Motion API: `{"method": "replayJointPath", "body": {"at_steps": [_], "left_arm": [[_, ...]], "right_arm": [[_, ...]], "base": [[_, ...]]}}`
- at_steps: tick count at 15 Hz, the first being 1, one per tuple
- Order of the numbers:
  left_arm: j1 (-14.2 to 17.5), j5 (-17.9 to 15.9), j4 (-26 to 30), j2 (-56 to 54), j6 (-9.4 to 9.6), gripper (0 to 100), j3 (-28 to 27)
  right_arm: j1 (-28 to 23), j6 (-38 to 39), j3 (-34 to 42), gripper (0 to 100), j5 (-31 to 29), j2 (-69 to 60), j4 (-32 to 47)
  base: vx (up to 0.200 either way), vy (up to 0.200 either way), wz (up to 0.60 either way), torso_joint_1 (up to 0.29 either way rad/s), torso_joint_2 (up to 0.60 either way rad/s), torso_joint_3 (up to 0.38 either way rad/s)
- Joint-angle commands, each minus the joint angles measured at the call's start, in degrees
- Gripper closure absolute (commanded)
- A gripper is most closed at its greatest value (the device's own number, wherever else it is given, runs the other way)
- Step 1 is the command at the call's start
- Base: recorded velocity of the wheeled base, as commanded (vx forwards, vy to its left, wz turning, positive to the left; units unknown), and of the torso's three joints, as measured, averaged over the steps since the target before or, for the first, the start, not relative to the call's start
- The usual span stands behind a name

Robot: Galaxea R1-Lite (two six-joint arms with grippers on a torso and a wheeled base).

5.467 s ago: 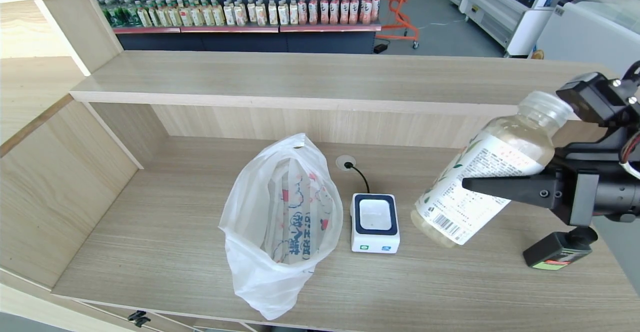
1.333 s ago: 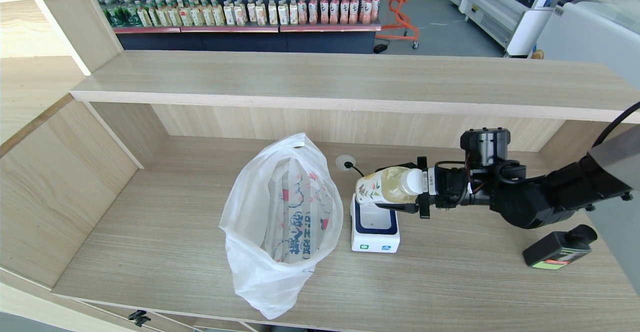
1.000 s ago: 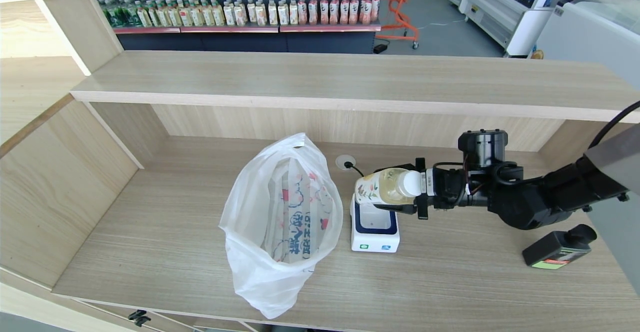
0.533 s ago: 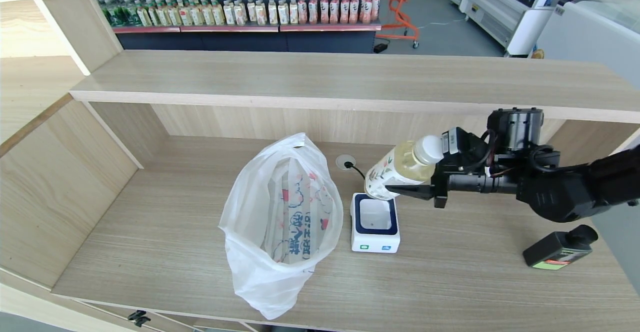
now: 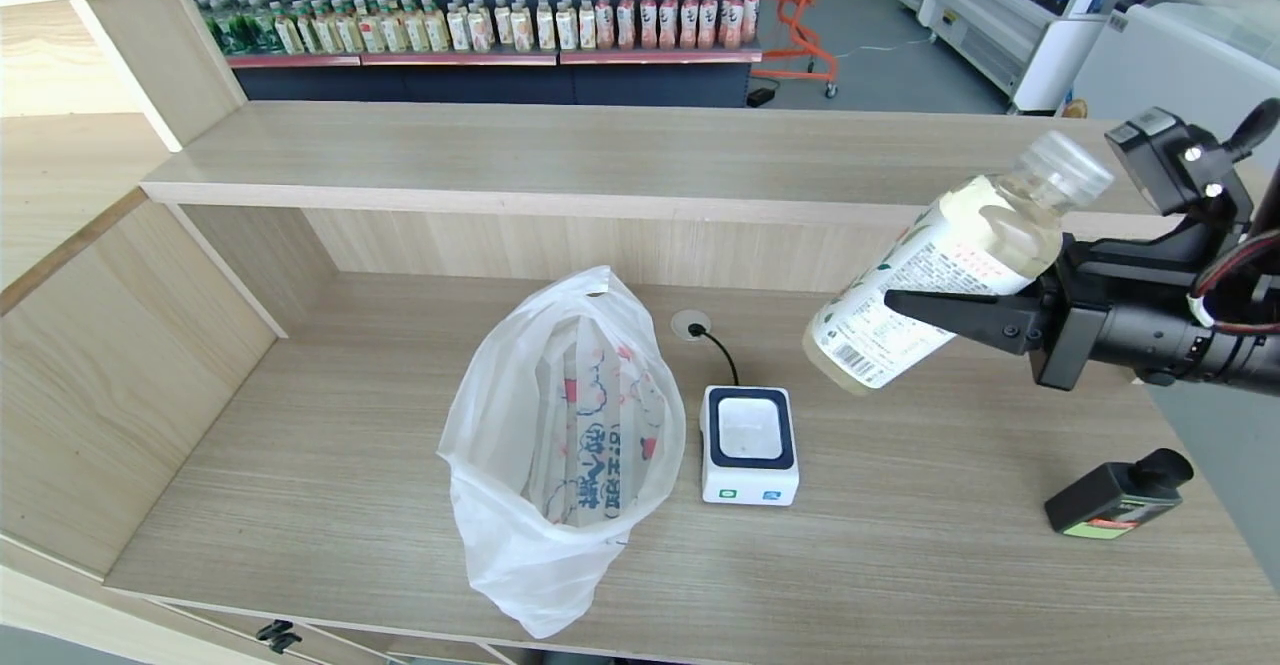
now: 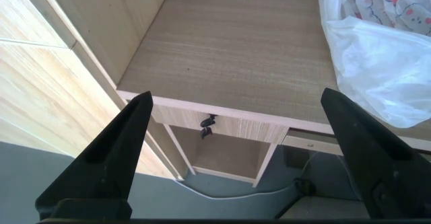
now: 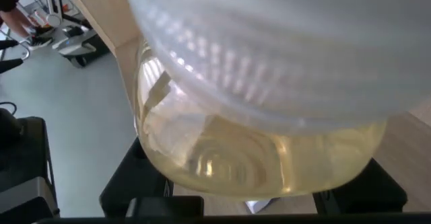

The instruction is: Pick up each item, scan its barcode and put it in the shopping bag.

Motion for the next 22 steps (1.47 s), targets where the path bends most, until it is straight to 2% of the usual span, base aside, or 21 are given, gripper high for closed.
{"method": "replayJointPath", "body": {"at_steps": [1, 5, 9, 12, 15, 16, 18, 22], "left_arm": [[0.0, 0.0, 0.0, 0.0, 0.00, 0, 0.0], [0.0, 0.0, 0.0, 0.1, 0.08, 0, 0.0], [0.0, 0.0, 0.0, 0.0, 0.17, 0, 0.0], [0.0, 0.0, 0.0, 0.0, 0.08, 0, 0.0], [0.0, 0.0, 0.0, 0.0, -0.09, 0, 0.0], [0.0, 0.0, 0.0, 0.0, -0.09, 0, 0.0], [0.0, 0.0, 0.0, 0.0, -0.09, 0, 0.0], [0.0, 0.0, 0.0, 0.0, -0.09, 0, 0.0]], "right_arm": [[-0.9, 0.1, 0.7, 100, -0.2, -1.9, -0.1], [-1.9, 0.4, 2.8, 100, -0.3, -2.9, -0.1], [-2.2, 4.5, 4.9, 100, -0.3, -3.8, 0.0], [-2.2, 5.9, 5.6, 100, -0.3, -3.3, 0.2], [-1.7, 13.2, 5.8, 100, -0.4, -3.5, 0.2], [-1.7, 13.5, 6.1, 100, -0.9, -3.2, 0.2], [-0.5, 13.8, 7.5, 100, -4.6, -3.0, 0.2], [3.9, 17.5, 7.6, 100, -12.7, 0.8, -0.1]], "base": [[0.000, 0.000, 0.00, 0.000, 0.00, 0.000], [0.000, 0.000, 0.00, 0.000, 0.00, 0.000], [0.000, 0.000, 0.00, 0.000, 0.00, 0.000], [0.000, 0.200, 0.00, -0.007, 0.00, 0.005], [0.000, 0.200, 0.00, 0.014, 0.01, 0.002], [0.000, 0.200, 0.00, -0.002, 0.00, 0.002], [0.000, 0.200, 0.00, 0.002, 0.00, 0.005], [0.000, 0.000, 0.00, 0.000, 0.00, 0.000]]}}
